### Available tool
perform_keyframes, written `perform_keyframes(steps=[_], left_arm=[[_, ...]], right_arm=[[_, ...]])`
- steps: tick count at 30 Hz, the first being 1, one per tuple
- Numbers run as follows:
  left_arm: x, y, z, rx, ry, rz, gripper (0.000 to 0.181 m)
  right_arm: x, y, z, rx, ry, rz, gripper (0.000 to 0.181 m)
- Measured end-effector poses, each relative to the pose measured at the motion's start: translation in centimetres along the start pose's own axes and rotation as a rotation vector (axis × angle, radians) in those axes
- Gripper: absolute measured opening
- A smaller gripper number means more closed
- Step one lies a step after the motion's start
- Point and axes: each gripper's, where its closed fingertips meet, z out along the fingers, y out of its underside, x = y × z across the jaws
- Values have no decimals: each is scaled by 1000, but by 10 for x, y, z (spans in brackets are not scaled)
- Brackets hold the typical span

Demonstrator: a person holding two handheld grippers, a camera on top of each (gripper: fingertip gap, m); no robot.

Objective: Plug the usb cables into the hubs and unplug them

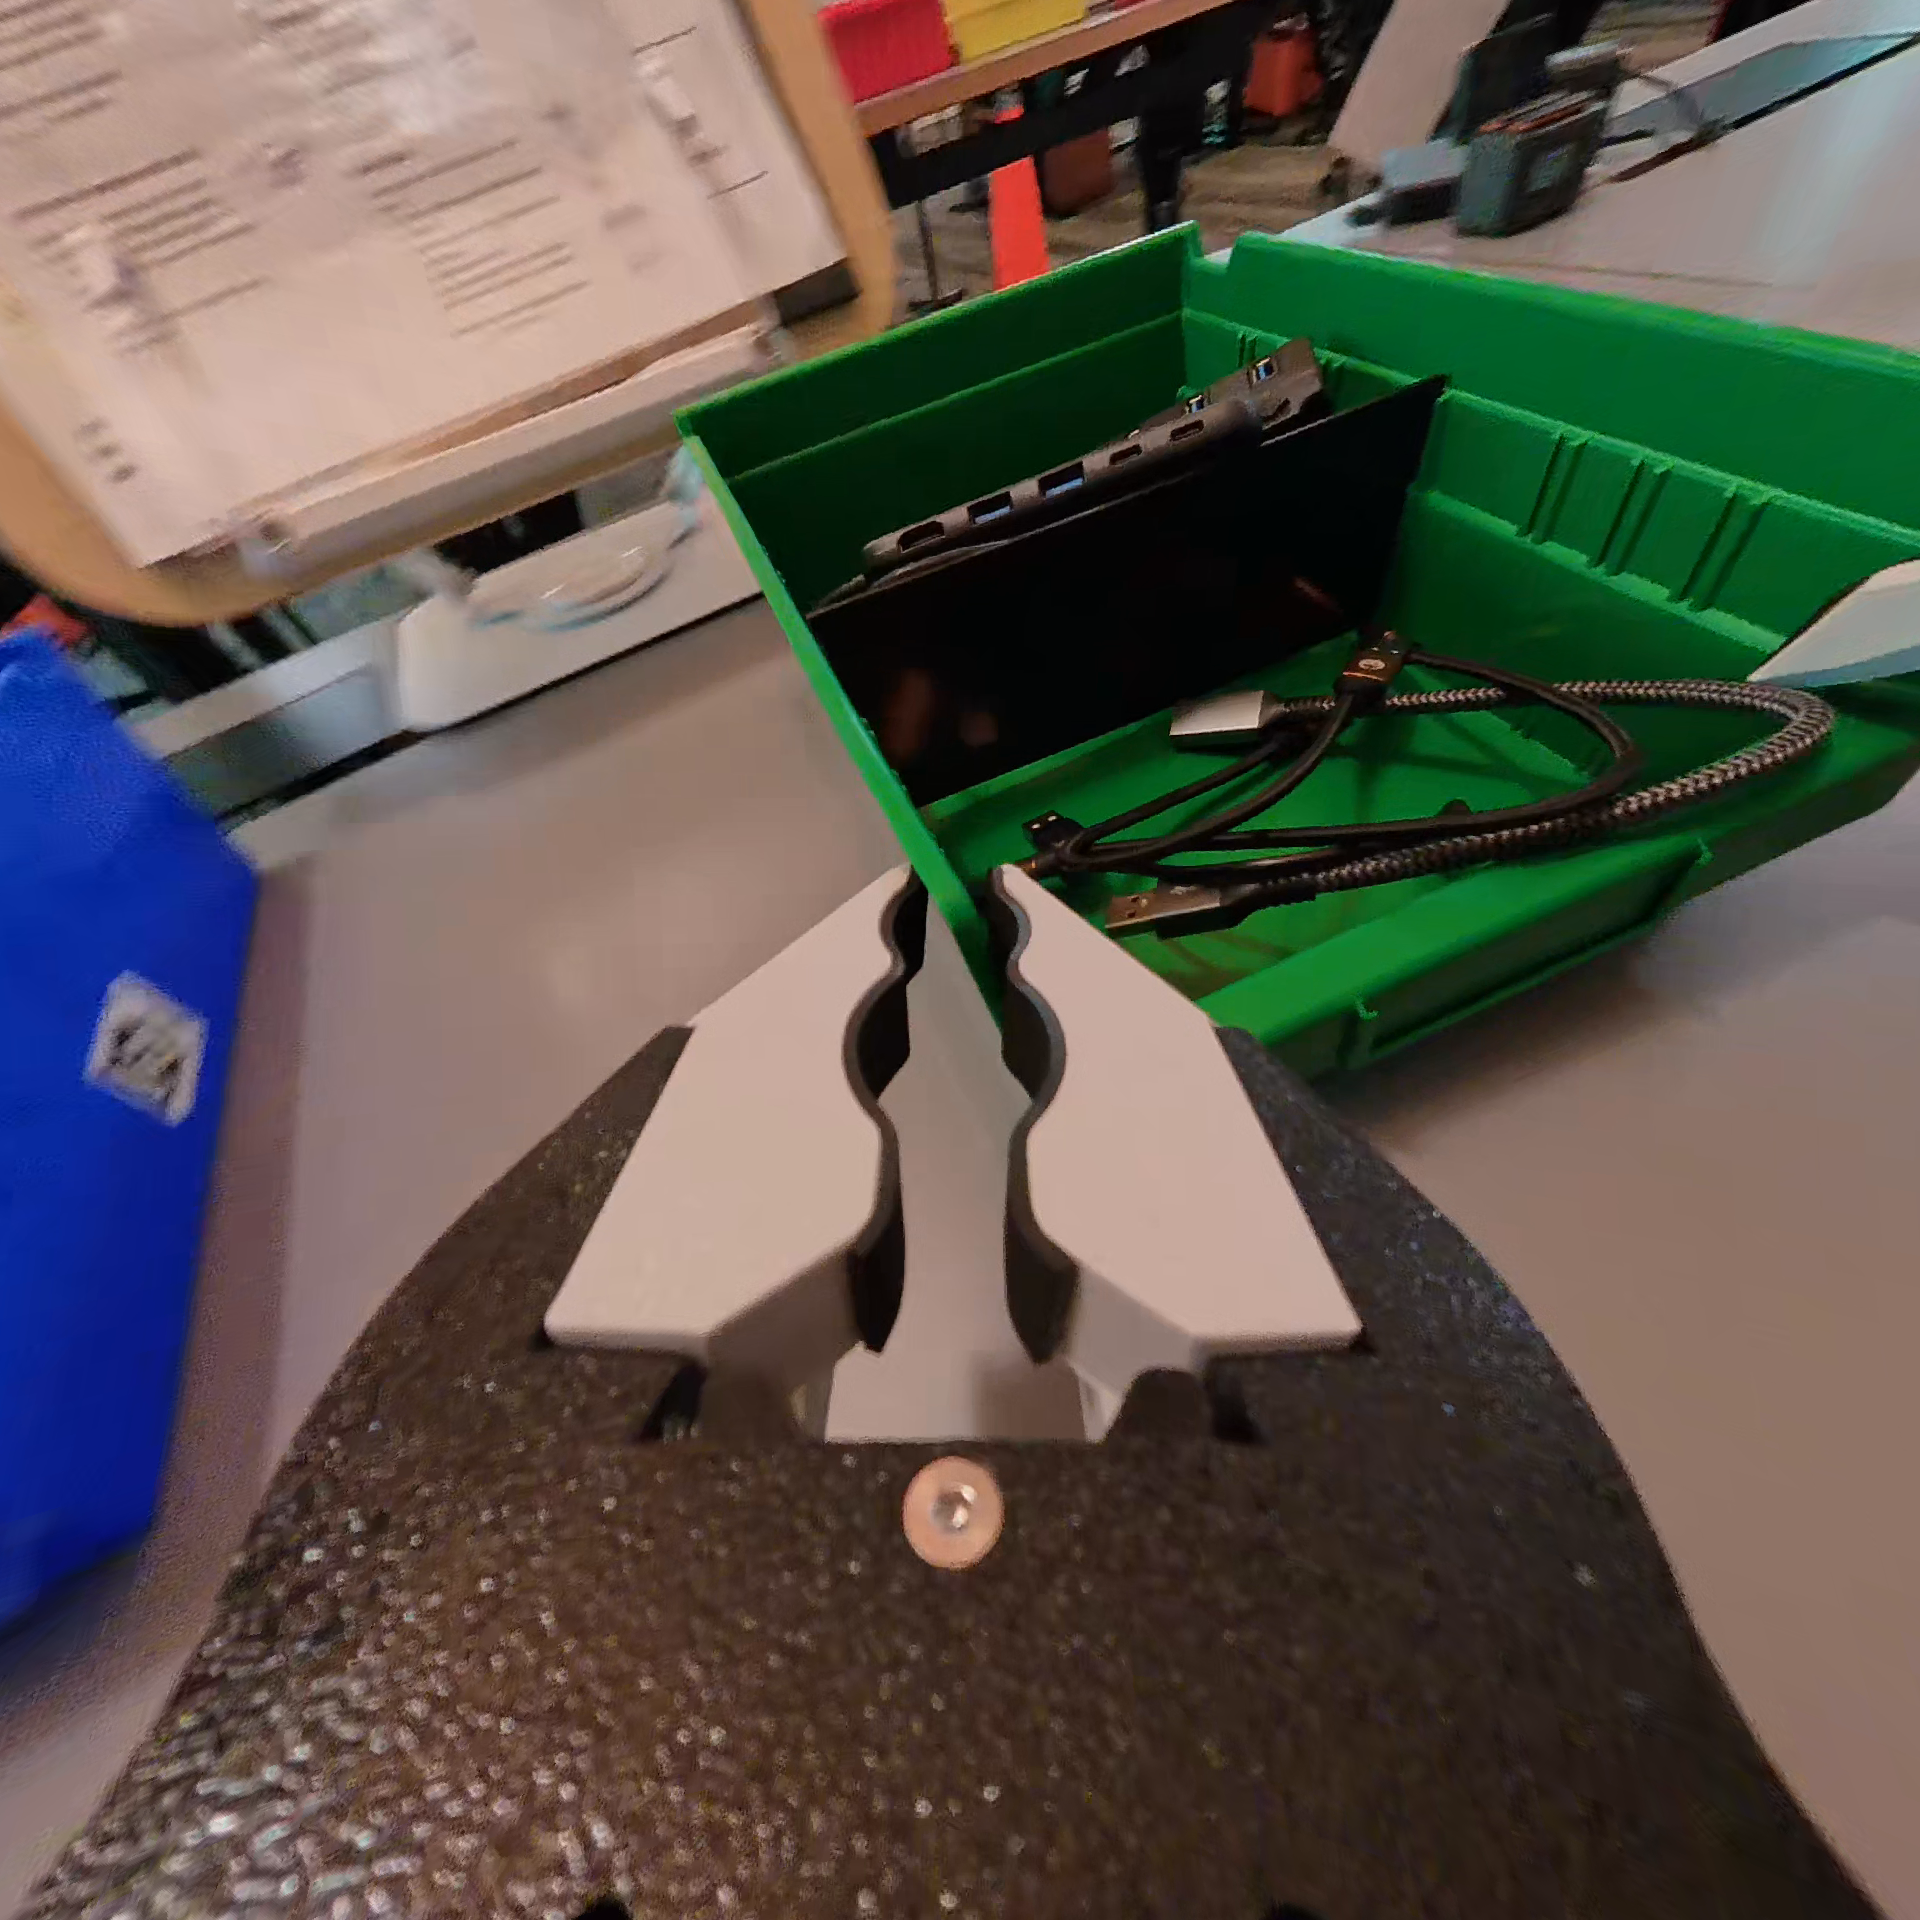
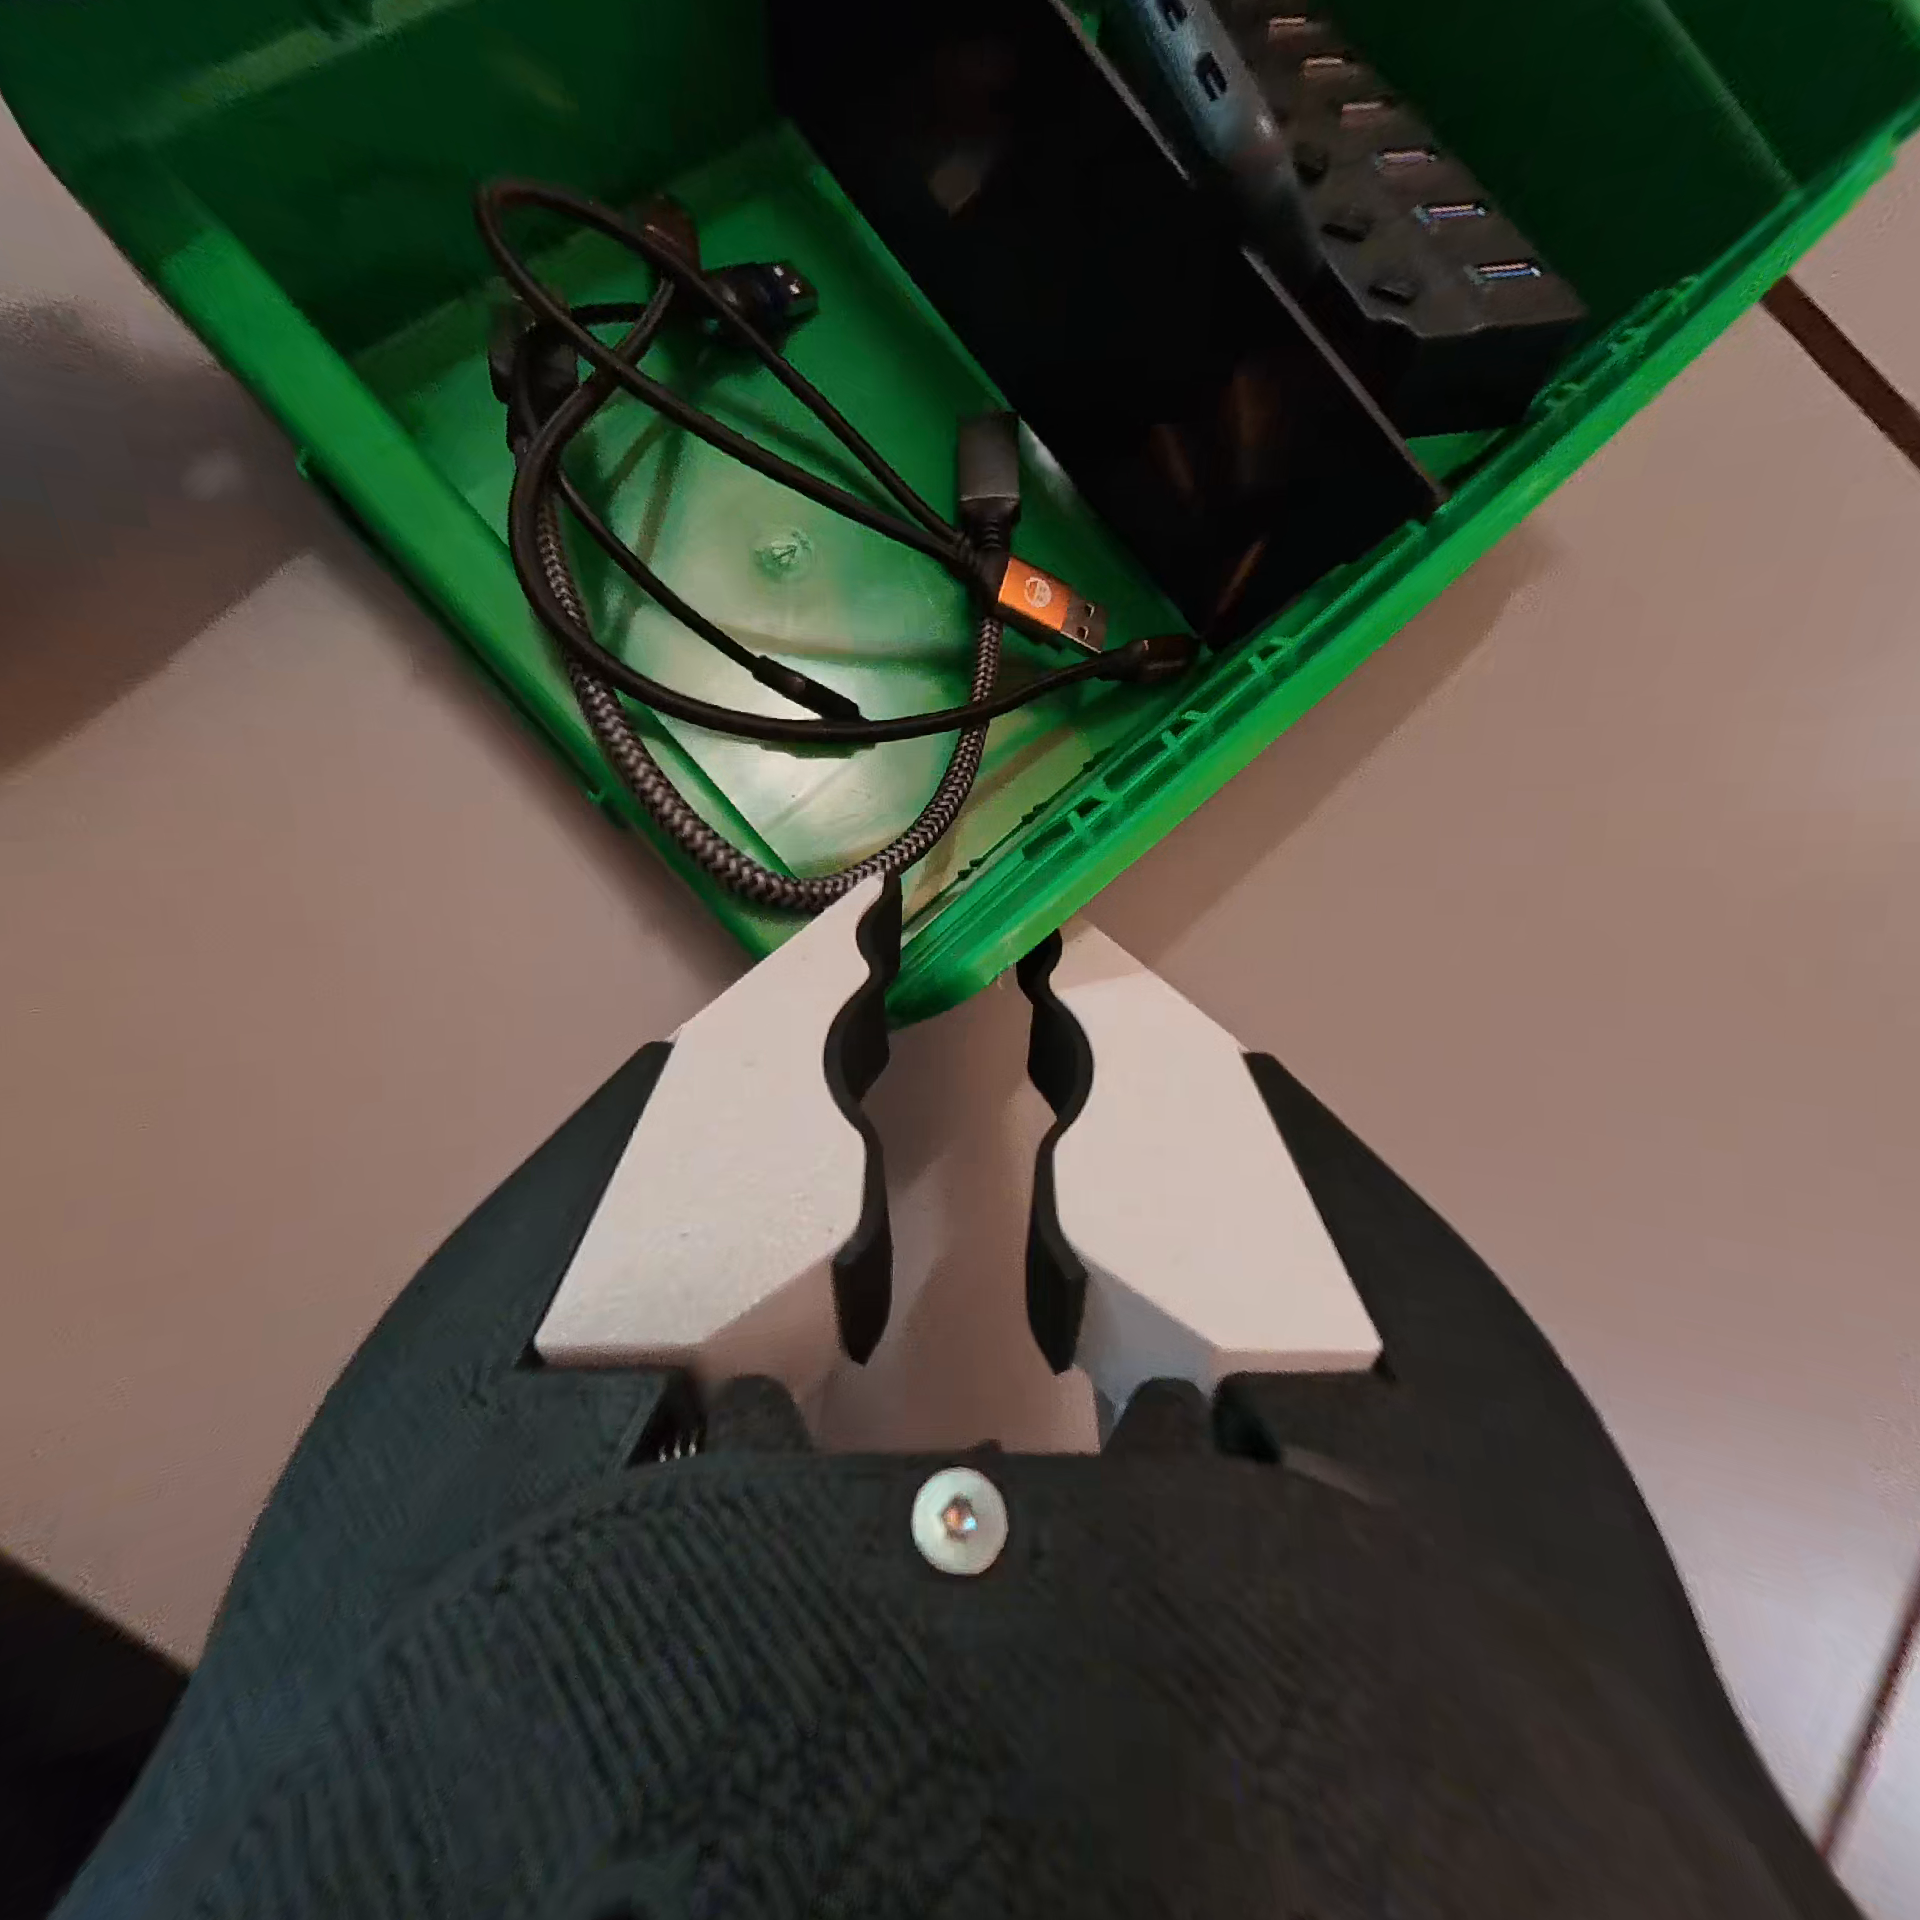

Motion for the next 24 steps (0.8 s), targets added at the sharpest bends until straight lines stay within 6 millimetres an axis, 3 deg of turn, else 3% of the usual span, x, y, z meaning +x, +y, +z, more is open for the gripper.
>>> perform_keyframes(steps=[3,7,12,14,16,18,21,24], left_arm=[[-39,17,-29,-13,-82,-72,7],[-73,33,-55,-8,-157,-103,7],[-94,39,-71,-2,-105,-158,11],[-107,26,-84,71,-53,-232,29],[-148,16,-101,106,-110,-299,27],[-213,23,-117,71,-267,-303,40],[-309,48,-137,-42,-480,-249,56],[-376,92,-139,-204,-582,-269,71]], right_arm=[[-37,-32,15,73,-53,-35,21],[-72,-60,28,130,-59,-80,22],[-89,-81,42,229,-8,-151,22],[-92,-83,37,256,-48,-155,31],[-85,-87,27,293,-74,-142,49],[-69,-94,13,358,-47,-123,67],[-52,-104,-2,445,-5,-89,88],[-46,-111,-7,491,10,-20,86]])
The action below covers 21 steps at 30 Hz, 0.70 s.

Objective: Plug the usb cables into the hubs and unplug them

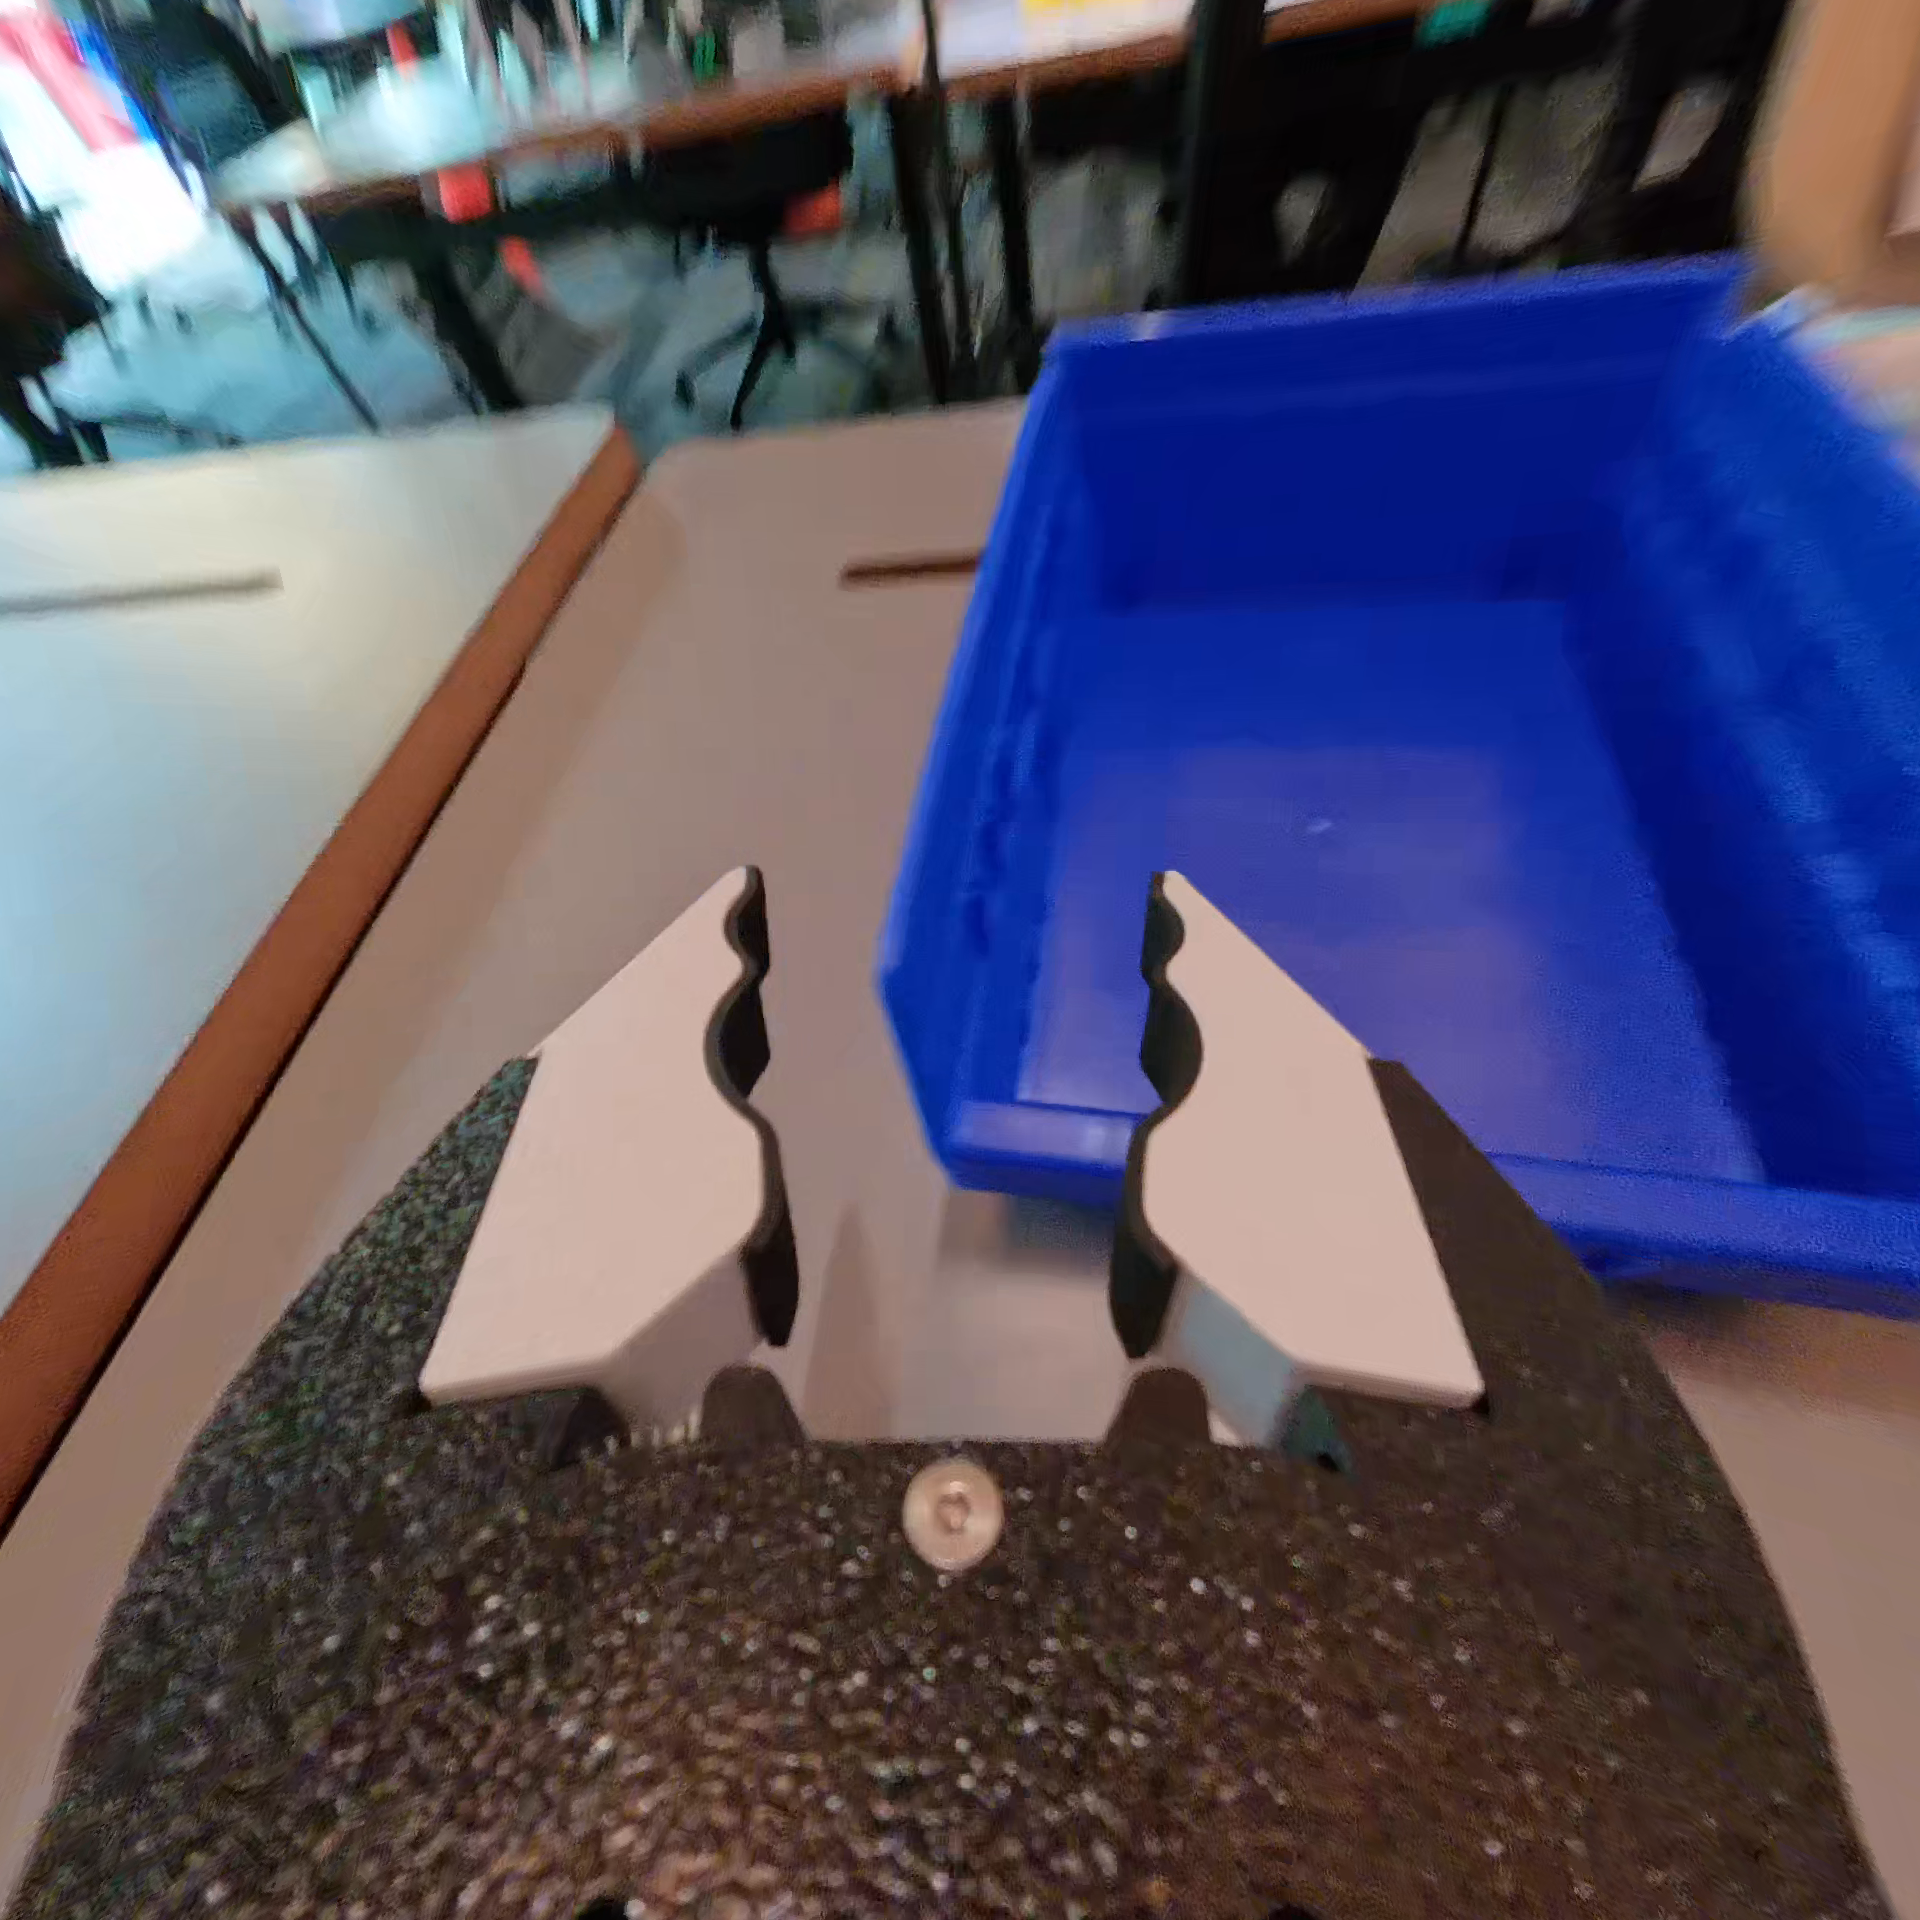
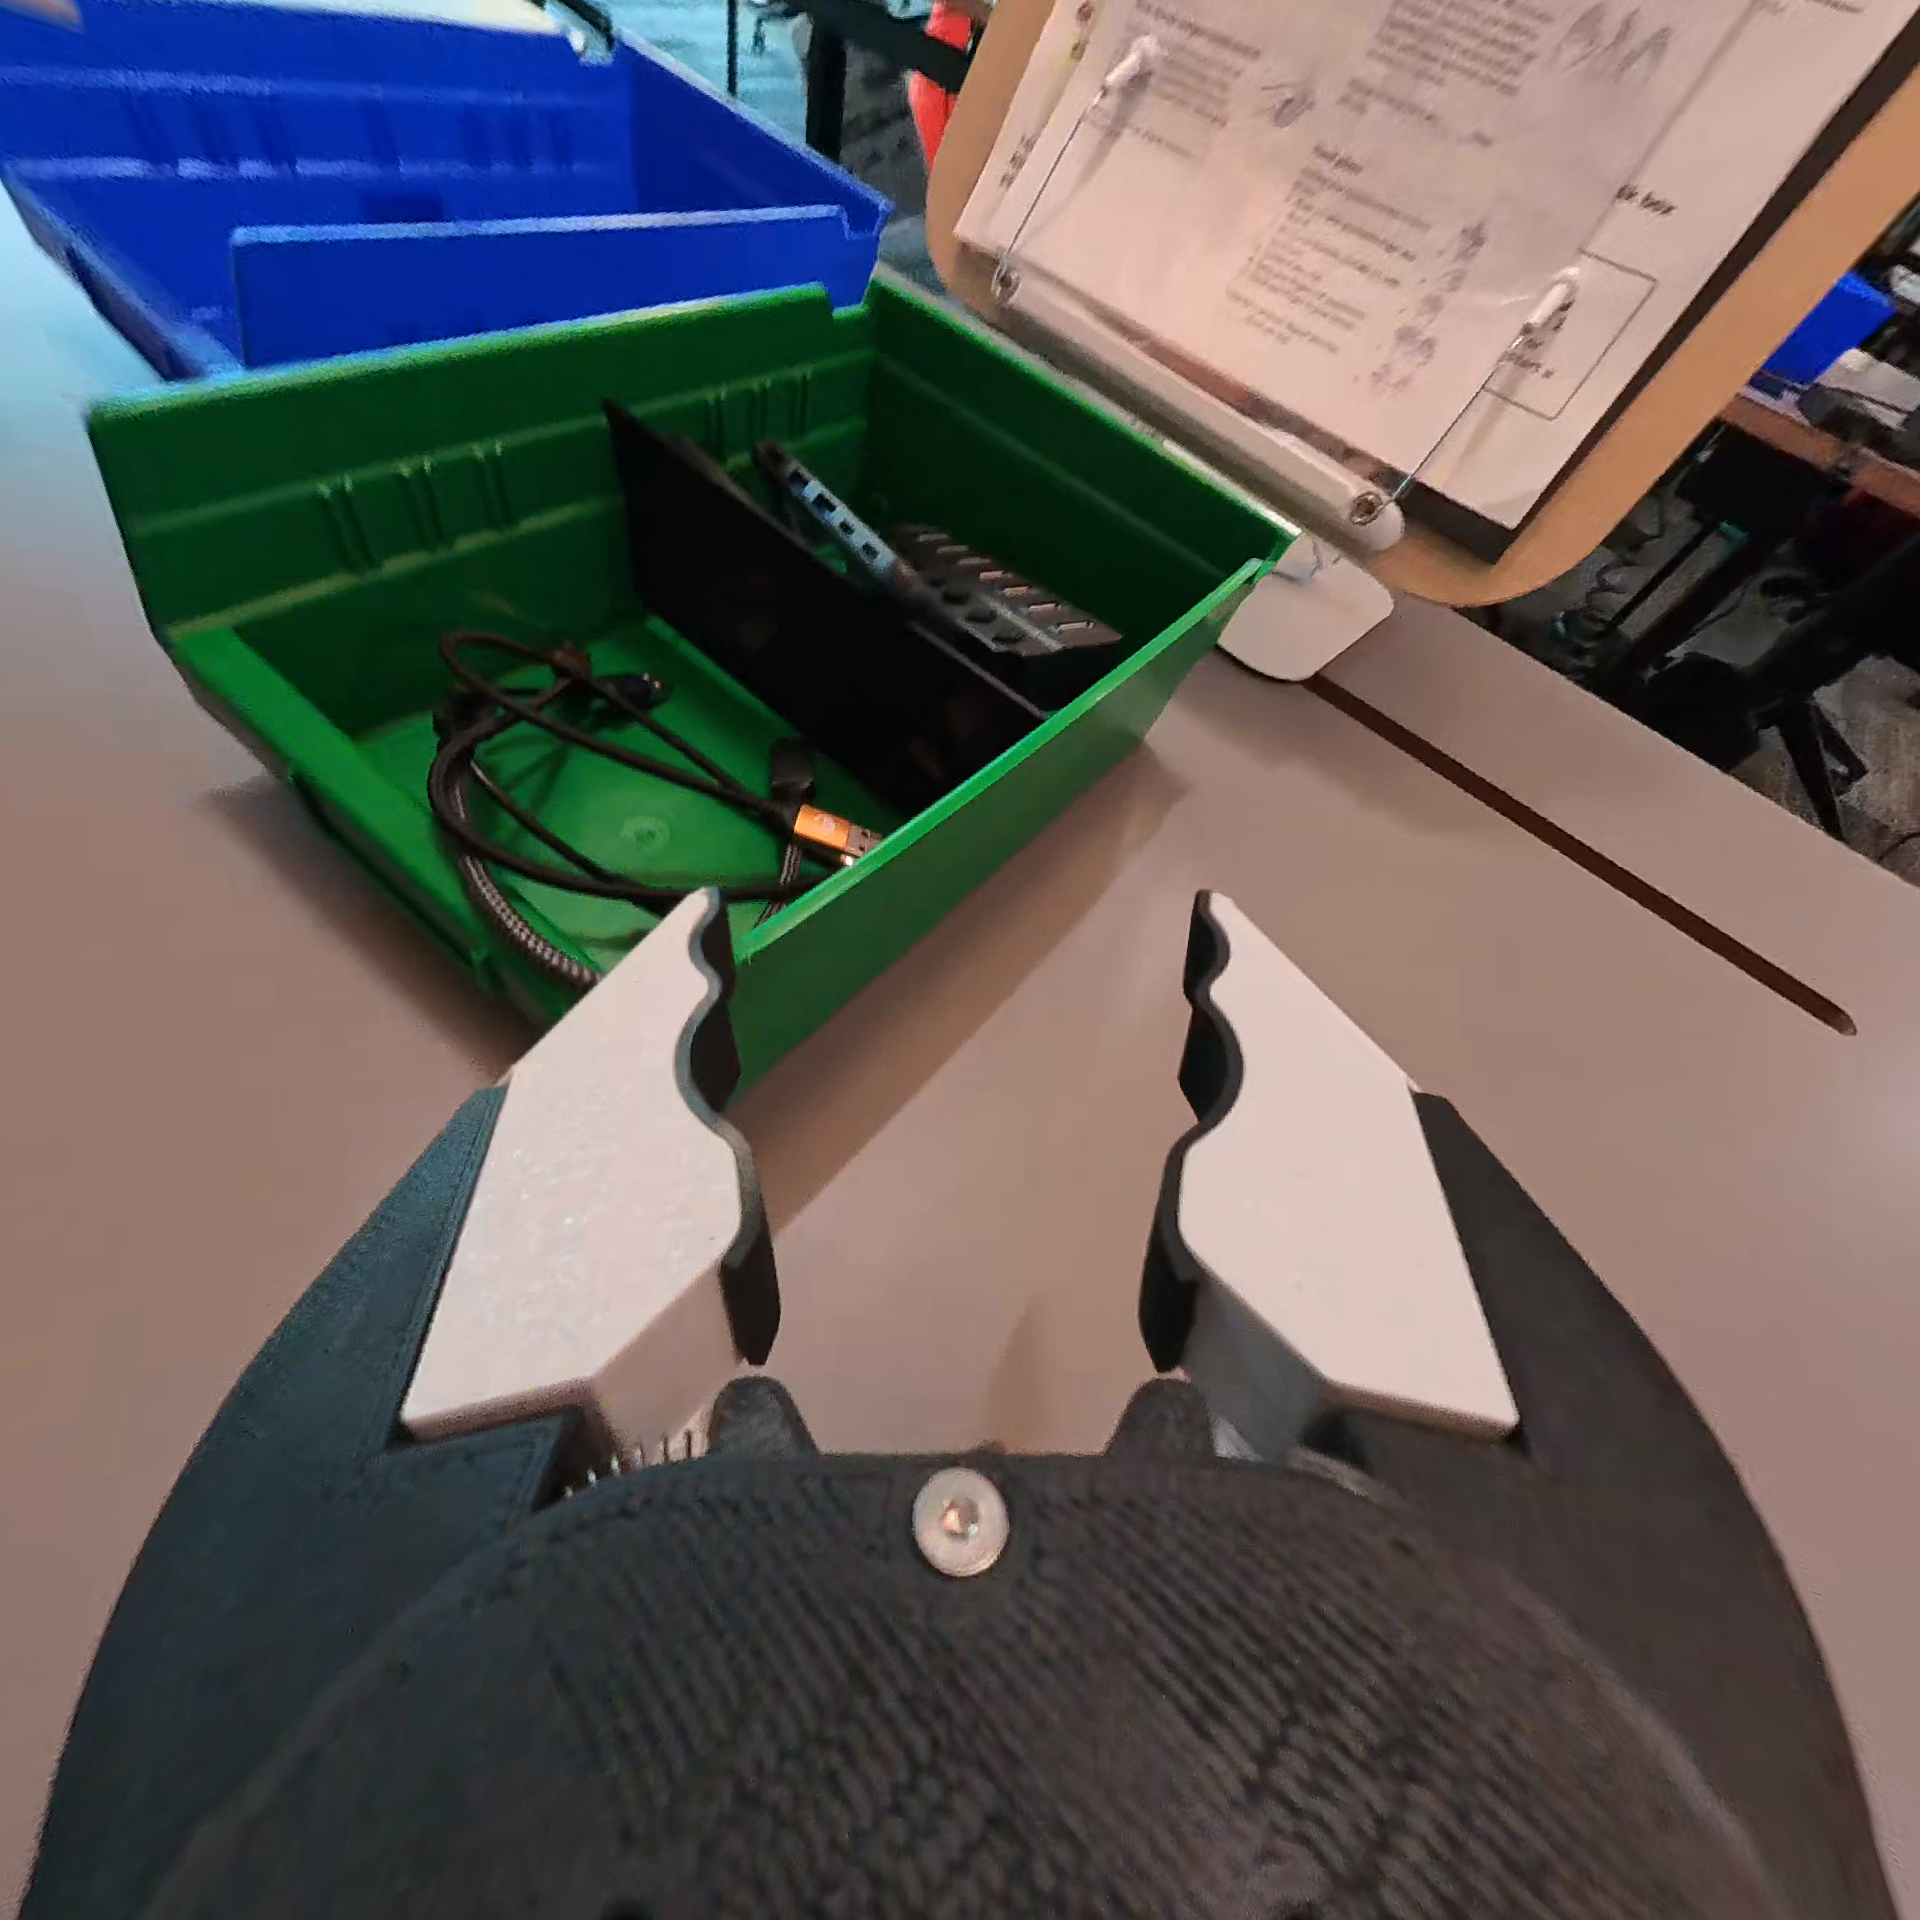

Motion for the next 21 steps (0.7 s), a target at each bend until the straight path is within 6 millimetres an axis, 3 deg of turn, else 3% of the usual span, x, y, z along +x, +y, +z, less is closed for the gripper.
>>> perform_keyframes(steps=[2,4,8,11,13,16,21], left_arm=[[-10,21,23,-105,50,-26,70],[-1,31,33,-130,150,-33,63],[4,32,38,-78,175,98,33],[8,30,32,-46,191,-45,14],[9,24,22,7,202,-159,0],[3,5,-3,82,135,-207,1],[-6,-54,-69,268,-30,-103,2]], right_arm=[[-4,-10,-2,48,-5,11,86],[-9,-17,-4,80,-18,9,86],[-14,-20,-3,95,-17,-3,87],[-20,-20,-1,95,-40,1,88],[-22,-23,-2,106,-41,0,88],[-24,-30,-6,150,-33,8,88],[-22,-43,-10,236,-32,68,89]])
